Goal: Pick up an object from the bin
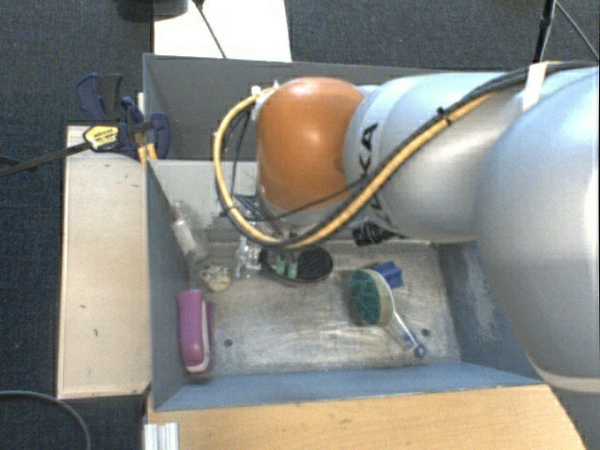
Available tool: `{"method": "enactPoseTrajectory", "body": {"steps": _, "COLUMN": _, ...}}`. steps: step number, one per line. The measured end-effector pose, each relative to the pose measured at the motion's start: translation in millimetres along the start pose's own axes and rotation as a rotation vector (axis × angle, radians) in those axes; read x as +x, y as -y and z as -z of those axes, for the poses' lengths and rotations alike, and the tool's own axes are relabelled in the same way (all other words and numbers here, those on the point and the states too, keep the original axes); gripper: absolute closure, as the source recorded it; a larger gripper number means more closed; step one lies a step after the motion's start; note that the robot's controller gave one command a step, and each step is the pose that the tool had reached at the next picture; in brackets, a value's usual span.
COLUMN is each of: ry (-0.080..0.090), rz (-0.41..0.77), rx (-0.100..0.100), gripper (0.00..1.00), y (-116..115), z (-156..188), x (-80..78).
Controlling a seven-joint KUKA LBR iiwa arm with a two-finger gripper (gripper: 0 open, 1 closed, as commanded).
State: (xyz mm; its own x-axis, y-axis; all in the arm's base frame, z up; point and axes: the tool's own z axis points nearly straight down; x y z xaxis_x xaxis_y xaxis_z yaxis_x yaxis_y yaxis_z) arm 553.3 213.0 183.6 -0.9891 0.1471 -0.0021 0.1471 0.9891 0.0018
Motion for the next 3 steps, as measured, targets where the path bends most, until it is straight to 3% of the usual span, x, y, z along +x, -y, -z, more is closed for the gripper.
{"method": "enactPoseTrajectory", "body": {"steps": 1, "ry": 0.006, "rz": 0.043, "rx": -0.001, "gripper": 1.00, "y": 16, "z": 43, "x": -23.0}}
{"method": "enactPoseTrajectory", "body": {"steps": 2, "ry": -0.007, "rz": -0.121, "rx": 0.004, "gripper": 1.00, "y": 29, "z": -75, "x": -31.7}}
{"method": "enactPoseTrajectory", "body": {"steps": 3, "ry": 0.008, "rz": -0.149, "rx": -0.005, "gripper": 1.00, "y": 15, "z": 118, "x": -26.6}}
